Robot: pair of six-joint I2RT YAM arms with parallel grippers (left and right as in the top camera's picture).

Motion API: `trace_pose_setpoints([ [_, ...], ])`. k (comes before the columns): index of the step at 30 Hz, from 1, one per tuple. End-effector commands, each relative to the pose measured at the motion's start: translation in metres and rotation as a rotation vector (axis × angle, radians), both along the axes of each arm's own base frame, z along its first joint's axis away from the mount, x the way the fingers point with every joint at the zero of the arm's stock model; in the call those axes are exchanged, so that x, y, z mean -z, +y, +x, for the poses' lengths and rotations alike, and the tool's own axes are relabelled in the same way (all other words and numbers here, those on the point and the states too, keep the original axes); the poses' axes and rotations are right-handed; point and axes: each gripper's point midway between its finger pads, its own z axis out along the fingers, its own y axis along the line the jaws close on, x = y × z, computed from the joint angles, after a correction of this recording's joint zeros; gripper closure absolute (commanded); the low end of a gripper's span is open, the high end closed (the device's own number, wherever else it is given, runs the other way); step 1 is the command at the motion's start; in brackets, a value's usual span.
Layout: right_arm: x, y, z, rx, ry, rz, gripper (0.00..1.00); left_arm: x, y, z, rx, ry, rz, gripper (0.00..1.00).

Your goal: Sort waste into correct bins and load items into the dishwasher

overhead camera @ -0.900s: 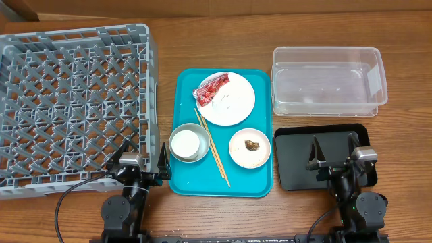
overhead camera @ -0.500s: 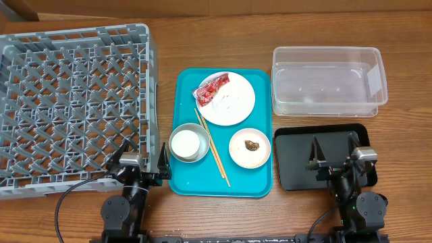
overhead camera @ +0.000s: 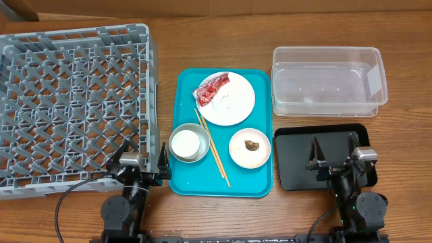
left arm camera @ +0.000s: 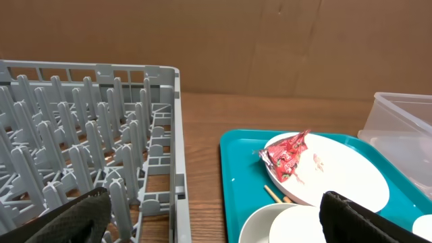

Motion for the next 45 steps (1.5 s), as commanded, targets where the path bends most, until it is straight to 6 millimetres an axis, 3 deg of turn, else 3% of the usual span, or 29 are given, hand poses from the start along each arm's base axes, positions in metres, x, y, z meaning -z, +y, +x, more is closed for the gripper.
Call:
trace_pose_setpoints([
  [1,0.002,-0.002,0.001,0.01,0.0,-0.004,0.0,0.001,0.0,0.0,0.0,0.0,0.012,0.0],
  [28,-0.001,0.003,0.0,-0.018,-0.001,0.05,0.0,0.0,-0.002,0.0,0.007,0.003,-0.038,0.0],
  [32,-0.013,0.002,-0.002,-0.014,-0.013,0.085,0.0,-0.001,0.002,-0.002,-0.014,0.022,-0.028,0.0],
  [40,-0.057,0.002,-0.009,-0.011,0.068,0.093,0.0,-0.034,0.007,-0.017,-0.044,0.103,-0.017,0.0],
  [45,-0.088,0.013,0.0,-0.071,0.141,0.094,0.0,-0.035,0.017,-0.02,-0.101,0.25,0.006,0.0],
])
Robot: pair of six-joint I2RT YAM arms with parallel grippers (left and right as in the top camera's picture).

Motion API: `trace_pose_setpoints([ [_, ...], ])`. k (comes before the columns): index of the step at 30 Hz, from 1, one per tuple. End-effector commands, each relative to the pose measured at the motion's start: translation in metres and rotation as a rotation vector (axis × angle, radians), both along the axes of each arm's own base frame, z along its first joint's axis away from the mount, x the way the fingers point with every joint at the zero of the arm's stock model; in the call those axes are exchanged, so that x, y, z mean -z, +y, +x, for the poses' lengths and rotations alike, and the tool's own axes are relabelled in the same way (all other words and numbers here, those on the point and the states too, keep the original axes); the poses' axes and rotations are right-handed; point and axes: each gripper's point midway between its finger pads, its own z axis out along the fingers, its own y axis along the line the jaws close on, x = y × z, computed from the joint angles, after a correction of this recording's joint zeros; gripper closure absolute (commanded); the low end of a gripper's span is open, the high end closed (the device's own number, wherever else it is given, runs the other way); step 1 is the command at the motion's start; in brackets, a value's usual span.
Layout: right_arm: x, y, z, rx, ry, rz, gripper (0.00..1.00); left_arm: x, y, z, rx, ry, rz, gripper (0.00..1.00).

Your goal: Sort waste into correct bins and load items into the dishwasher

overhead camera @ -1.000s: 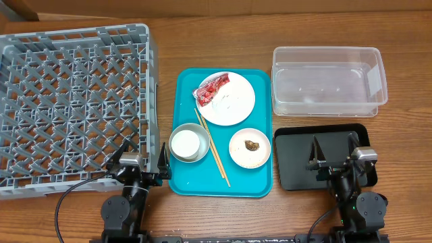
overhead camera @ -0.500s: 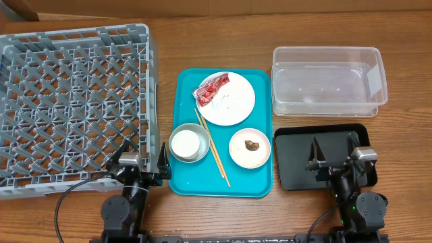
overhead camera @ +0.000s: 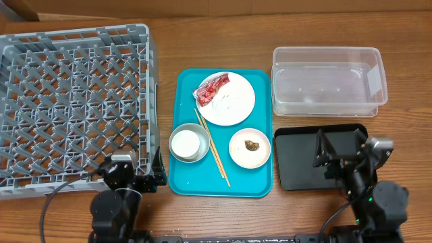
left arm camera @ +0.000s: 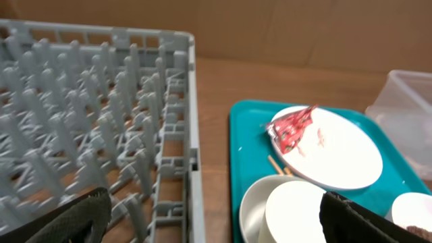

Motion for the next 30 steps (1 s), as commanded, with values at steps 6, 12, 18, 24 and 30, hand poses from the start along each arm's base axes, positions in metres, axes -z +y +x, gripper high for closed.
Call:
trace_pose_setpoints([
  [6,-0.054,0.034,0.033,-0.184,0.14,0.046,0.0,-0.019,0.01,0.002,-0.053,0.253,0.032,0.0],
  [12,-0.045,0.054,0.066,-0.267,0.417,0.079,0.0,-0.029,0.01,0.004,-0.05,0.48,0.045,0.0],
  [18,-0.021,0.062,0.088,-0.313,0.677,-0.015,0.0,-0.042,0.01,0.005,-0.048,0.642,0.055,0.0],
  [24,-0.039,0.119,0.106,-0.596,0.63,0.18,0.0,-0.041,0.007,0.007,-0.034,0.733,0.05,0.0],
  [30,-0.039,0.153,0.13,-0.521,0.514,0.001,0.0,-0.04,0.007,0.009,-0.035,0.736,0.051,0.0],
])
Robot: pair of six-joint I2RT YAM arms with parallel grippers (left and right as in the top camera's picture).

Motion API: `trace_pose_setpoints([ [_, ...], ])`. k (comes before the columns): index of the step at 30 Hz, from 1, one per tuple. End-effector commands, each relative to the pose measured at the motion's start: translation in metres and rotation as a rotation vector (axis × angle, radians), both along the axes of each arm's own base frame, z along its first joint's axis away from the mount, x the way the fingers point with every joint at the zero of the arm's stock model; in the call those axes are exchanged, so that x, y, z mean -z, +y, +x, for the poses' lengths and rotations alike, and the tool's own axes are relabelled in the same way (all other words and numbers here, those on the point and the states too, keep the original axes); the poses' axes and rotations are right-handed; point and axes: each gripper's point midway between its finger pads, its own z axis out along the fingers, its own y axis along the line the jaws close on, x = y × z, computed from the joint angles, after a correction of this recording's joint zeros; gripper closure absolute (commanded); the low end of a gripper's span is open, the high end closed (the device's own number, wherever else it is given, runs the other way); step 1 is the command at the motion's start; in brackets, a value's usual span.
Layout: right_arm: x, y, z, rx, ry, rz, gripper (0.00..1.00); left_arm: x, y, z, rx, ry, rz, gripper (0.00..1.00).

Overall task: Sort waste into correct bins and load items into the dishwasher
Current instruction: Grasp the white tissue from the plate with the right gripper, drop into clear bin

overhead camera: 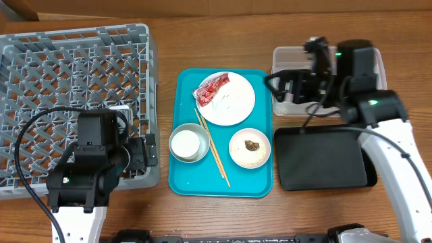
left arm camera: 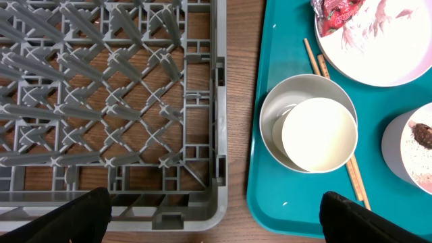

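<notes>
A teal tray (overhead camera: pixel 224 182) holds a white plate (overhead camera: pixel 233 104) with a red wrapper (overhead camera: pixel 211 88), a white cup in a bowl (overhead camera: pixel 188 143), a small dish with a brown food scrap (overhead camera: pixel 250 147) and chopsticks (overhead camera: pixel 214 150). The grey dish rack (overhead camera: pixel 67 94) lies to its left. My left gripper (left arm camera: pixel 216 223) is open and empty, looking down on the rack's front right corner (left arm camera: pixel 216 202) and the cup (left arm camera: pixel 318 135). My right gripper (overhead camera: pixel 278 86) hangs over the left end of the clear bin (overhead camera: pixel 351 84), jaws apart with nothing in them.
A black tray (overhead camera: pixel 322 157) lies in front of the clear bin, right of the teal tray. A strip of bare wood (left arm camera: pixel 239 135) separates rack and teal tray. Cardboard walls close the table's far edge.
My left arm moved from the table's front edge up over the rack's front right corner, camera now pointing down. My right arm went from the black tray to the clear bin. Nothing on the tray moved.
Both arms first sat low at the front edge, the left beside the rack, the right over the black tray, both open. A moment later they had shifted slightly. Now both are extended over the table, still empty.
</notes>
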Motion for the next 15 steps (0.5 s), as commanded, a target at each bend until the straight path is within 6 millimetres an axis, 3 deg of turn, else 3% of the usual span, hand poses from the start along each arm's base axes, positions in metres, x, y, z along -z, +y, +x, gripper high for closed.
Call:
trace_pose_setpoints([
  [1,-0.008,0.025,0.006,0.034,-0.09,-0.106,0.0,-0.01,-0.001,0.003,0.003,-0.03,-0.004,0.0],
  [7,0.029,0.066,0.017,0.052,-0.108,-0.245,0.0,-0.012,-0.001,0.006,0.004,-0.042,-0.005,0.0],
  [15,0.116,0.099,0.04,0.097,0.026,-0.291,0.0,-0.012,-0.001,0.007,0.004,-0.042,-0.006,0.0],
])
